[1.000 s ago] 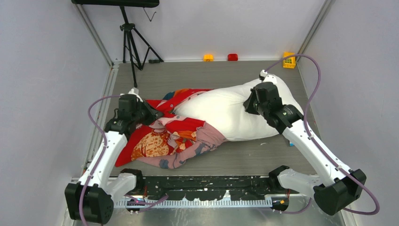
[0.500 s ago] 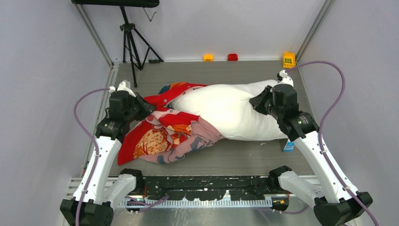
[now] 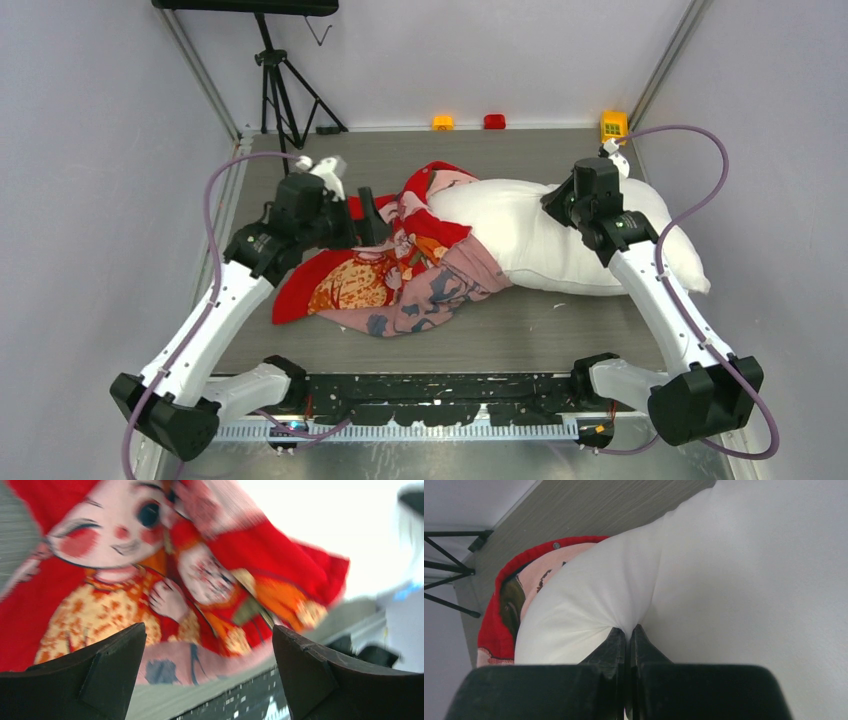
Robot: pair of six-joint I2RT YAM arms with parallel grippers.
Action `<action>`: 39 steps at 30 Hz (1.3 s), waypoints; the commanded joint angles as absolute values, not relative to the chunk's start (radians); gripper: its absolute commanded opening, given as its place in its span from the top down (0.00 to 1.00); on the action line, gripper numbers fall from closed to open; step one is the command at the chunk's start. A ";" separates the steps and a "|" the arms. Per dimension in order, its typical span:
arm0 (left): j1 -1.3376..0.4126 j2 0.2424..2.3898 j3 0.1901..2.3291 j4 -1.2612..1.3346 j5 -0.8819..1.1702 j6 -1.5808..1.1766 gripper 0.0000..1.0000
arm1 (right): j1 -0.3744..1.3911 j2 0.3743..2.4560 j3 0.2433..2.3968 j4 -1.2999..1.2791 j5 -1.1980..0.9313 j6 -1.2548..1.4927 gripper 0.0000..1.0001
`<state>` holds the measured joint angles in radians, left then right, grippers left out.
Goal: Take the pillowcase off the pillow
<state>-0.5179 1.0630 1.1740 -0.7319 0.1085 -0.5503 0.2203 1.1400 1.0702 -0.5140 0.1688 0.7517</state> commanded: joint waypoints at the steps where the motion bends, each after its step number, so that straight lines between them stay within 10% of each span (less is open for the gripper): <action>1: -0.679 1.030 1.208 -0.850 -0.039 -0.544 0.00 | 0.224 1.129 1.083 -0.328 0.163 0.822 1.00; 15: -1.111 1.198 1.215 -0.886 -0.430 -0.663 0.00 | 0.225 1.100 1.072 -0.354 0.147 0.785 1.00; 25: -1.095 1.340 1.181 -0.814 -0.518 -0.689 0.05 | 0.224 1.081 1.081 -0.377 0.154 0.764 1.00; 39: -1.010 1.210 0.875 -0.566 -0.178 -0.653 0.06 | 0.225 1.080 1.089 -0.384 0.179 0.750 1.00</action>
<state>-1.0138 1.2774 0.9062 -0.6506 -0.2661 -0.7010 0.2249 1.1164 1.0523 -0.5091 0.1532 0.7353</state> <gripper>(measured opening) 0.914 0.050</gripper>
